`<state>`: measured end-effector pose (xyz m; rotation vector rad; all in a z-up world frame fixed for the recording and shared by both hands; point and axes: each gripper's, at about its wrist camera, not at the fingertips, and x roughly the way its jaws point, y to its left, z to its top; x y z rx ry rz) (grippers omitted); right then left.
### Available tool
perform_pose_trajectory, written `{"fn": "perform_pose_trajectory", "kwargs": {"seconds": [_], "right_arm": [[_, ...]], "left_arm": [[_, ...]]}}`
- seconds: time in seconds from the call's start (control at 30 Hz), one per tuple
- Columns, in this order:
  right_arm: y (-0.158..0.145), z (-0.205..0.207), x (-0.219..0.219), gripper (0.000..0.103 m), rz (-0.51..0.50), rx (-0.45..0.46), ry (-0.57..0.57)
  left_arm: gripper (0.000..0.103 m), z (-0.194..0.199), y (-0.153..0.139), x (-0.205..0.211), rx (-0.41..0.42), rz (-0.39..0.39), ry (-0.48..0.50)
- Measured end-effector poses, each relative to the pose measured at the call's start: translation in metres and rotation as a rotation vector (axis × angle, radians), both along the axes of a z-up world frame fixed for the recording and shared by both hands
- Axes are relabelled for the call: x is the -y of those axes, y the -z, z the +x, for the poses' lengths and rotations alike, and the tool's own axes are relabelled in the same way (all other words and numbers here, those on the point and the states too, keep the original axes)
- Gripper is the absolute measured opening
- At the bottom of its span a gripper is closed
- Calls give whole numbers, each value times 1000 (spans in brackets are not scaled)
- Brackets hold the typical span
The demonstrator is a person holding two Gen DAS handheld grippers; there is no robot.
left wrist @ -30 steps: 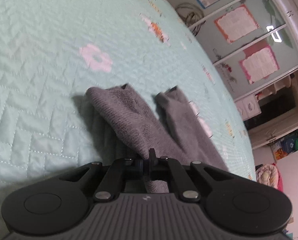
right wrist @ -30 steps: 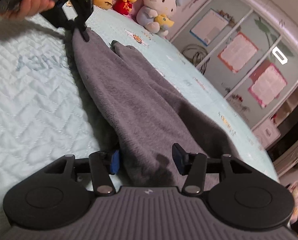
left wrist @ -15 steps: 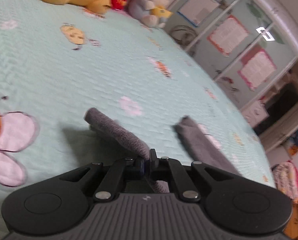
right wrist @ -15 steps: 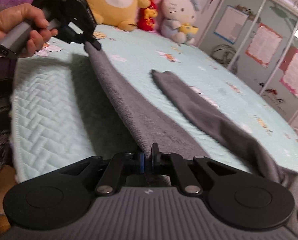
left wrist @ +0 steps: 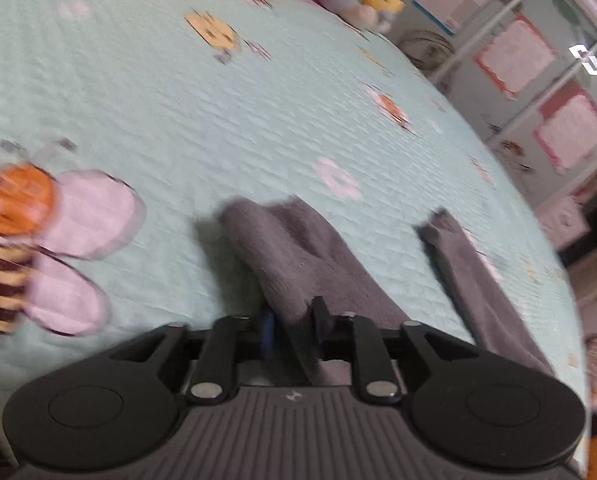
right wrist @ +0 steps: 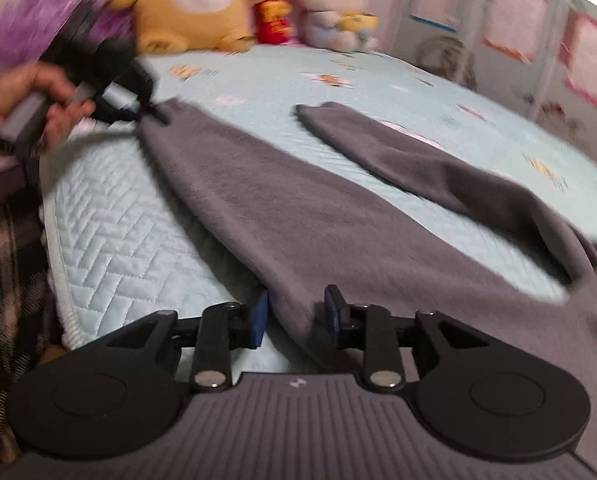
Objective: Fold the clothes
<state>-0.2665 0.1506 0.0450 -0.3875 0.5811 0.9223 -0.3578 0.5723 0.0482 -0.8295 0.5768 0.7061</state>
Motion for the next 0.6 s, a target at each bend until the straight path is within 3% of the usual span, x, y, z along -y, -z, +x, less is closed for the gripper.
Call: {"fn": "perform_pose_trajectory", "kwargs": {"seconds": [0.13, 0.23, 0.4, 0.6], "right_arm": [[-12, 19, 63, 41, 126, -88, 232], [-17, 34, 121, 41, 224, -111, 461], [-23, 43, 211, 42, 325, -25, 801], [-12, 55, 282, 46, 277, 35, 1059]], "left_arm": [[40, -13, -25, 13, -36, 116, -62], [42, -12, -43, 28, -27, 165, -23], [46, 17, -55, 70, -15, 196, 179], [51, 58, -46, 132, -32, 156, 437]]}}
